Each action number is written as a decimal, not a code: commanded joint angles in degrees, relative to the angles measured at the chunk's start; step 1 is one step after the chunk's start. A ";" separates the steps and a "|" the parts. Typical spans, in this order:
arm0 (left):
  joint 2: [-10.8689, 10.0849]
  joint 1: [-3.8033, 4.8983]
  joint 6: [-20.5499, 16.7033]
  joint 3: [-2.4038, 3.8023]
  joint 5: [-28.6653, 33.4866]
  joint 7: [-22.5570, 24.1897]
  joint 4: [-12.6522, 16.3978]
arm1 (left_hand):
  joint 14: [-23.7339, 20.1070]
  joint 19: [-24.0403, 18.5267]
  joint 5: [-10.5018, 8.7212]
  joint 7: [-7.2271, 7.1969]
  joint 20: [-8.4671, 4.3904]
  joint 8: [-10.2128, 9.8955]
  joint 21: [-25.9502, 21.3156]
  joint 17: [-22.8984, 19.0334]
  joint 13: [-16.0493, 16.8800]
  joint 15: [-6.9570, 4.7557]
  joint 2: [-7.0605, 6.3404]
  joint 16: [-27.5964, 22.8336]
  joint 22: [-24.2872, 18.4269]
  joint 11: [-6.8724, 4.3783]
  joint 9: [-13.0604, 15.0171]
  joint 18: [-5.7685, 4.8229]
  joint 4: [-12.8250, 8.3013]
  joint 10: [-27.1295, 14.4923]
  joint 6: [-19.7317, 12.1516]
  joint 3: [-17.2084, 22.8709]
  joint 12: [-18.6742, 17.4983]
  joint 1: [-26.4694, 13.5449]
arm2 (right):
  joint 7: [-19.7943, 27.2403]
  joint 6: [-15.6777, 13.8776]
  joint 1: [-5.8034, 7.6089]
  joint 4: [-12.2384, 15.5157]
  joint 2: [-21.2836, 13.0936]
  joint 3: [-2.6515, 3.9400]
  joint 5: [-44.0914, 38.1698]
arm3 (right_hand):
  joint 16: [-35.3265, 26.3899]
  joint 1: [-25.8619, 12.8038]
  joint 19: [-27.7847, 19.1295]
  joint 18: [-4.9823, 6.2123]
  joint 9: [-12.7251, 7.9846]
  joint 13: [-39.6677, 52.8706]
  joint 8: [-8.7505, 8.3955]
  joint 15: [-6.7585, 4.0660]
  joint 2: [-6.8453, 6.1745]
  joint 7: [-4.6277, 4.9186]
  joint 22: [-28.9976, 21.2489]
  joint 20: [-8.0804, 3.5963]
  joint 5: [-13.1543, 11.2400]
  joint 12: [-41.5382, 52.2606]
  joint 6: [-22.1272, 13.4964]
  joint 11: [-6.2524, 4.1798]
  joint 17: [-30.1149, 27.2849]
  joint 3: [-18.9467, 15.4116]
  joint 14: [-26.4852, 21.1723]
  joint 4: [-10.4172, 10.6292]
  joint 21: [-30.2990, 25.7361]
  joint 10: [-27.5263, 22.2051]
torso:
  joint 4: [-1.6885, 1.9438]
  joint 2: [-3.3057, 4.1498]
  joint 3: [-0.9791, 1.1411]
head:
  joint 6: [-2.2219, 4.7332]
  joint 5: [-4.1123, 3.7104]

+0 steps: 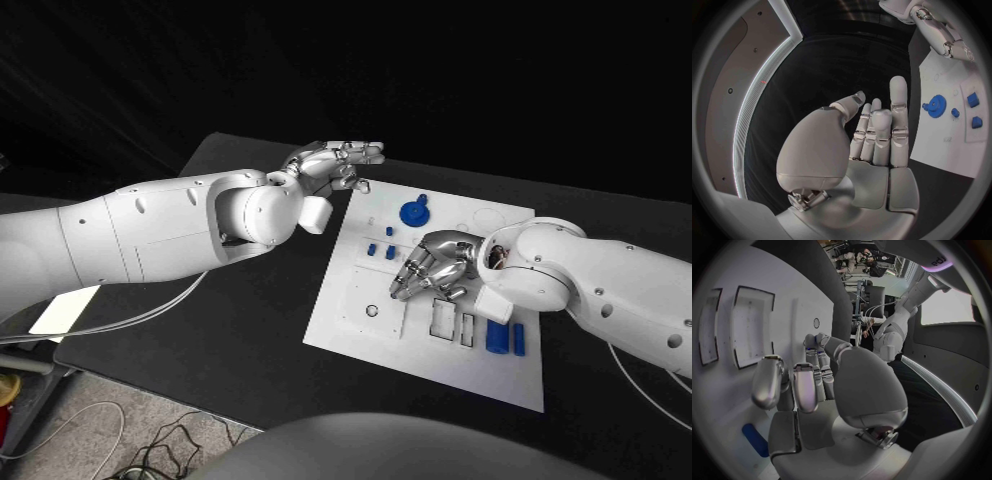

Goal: Assemble the parts on the task board

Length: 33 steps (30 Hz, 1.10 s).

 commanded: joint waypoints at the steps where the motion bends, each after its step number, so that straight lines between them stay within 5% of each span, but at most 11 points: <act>1: 0.13 0.06 0.22 0.04 -0.17 0.33 0.09 | -0.23 -0.33 0.02 0.11 0.11 0.37 -0.38 -0.02 -0.09 -0.03 0.07 0.00 -0.09 -0.09 -0.04 0.46 -0.33 -0.28 -0.33 -0.11 0.32 0.39 | -0.20 1.37 -0.01 -0.04 0.08 -0.03 -1.01 | -0.39 -0.43 -0.36 0.87 0.06 0.07 0.30 -0.01 0.13 0.02 -0.05 0.03 0.29 0.36 -0.37 -0.19 -0.05 -0.37 2.66 0.07 -0.36 -0.03 | 0.00 0.01 0.01 | 0.01 0.01; 33: 0.14 0.06 0.47 0.04 -0.17 0.23 0.19 | -0.23 -0.33 0.02 0.11 0.11 0.37 -0.38 -0.02 -0.09 -0.03 0.07 0.00 -0.09 -0.09 -0.04 0.46 -0.33 -0.28 -0.33 -0.11 0.32 0.39 | -0.12 1.05 -0.02 -1.16 1.15 -0.24 -3.33 | -0.40 -0.46 -0.39 0.88 0.06 0.07 0.30 -0.01 0.14 0.01 -0.11 0.04 0.29 0.37 -0.42 -0.19 -0.06 -0.44 2.65 0.04 -0.41 -0.06 | 0.01 0.00 -0.01 | 0.01 0.03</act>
